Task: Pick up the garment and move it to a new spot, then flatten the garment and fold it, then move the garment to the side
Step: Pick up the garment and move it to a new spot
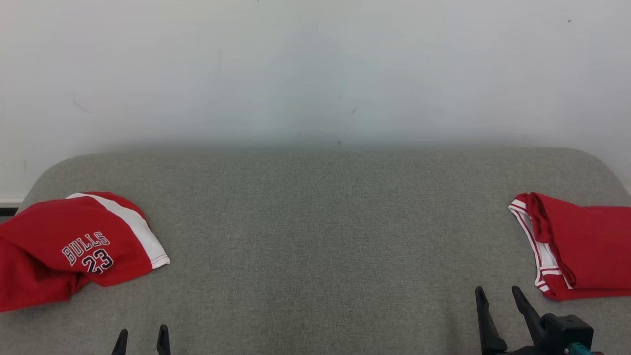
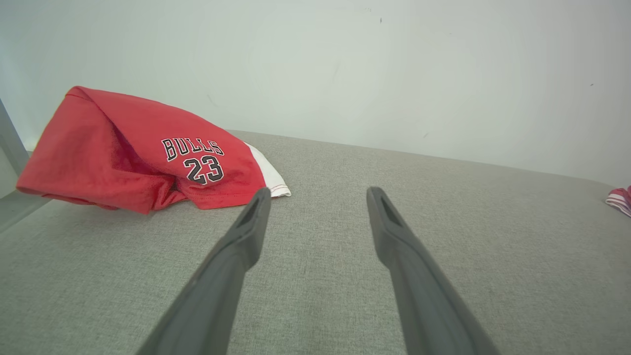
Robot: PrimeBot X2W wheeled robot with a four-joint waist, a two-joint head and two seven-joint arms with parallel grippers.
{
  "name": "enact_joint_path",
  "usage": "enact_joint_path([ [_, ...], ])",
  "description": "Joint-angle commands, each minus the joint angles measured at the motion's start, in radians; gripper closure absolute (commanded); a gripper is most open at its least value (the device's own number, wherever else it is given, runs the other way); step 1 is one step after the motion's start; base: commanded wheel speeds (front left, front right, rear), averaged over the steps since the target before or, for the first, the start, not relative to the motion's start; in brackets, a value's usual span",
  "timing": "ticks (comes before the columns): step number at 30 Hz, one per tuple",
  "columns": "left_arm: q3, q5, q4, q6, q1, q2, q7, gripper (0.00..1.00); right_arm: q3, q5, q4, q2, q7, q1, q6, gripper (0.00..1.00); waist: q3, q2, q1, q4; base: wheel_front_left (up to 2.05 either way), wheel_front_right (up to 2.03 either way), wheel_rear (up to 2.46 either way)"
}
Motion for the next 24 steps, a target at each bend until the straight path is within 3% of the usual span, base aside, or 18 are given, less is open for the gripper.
enact_joint_path([
  [1,-0.003,-0.004,-0.003,-0.001,-0.004,0.007,-0.003,0.0,0.001,-0.003,0.003,0.002,-0.005,0.003,-0.003,0.0,0.001,0.0,0.0,0.001,0.0,0.0,0.0],
  [9,-0.009,0.003,-0.007,-0.001,-0.013,0.016,-0.003,0.0,0.014,0.001,0.009,0.002,-0.009,0.016,-0.003,0.0,0.003,0.0,0.0,0.056,0.0,0.0,0.0],
  [24,-0.007,-0.022,0.006,0.0,0.014,0.056,-0.003,0.0,0.052,0.031,0.042,0.002,-0.034,0.027,-0.002,0.0,-0.022,0.0,0.0,0.394,0.0,0.0,0.0],
])
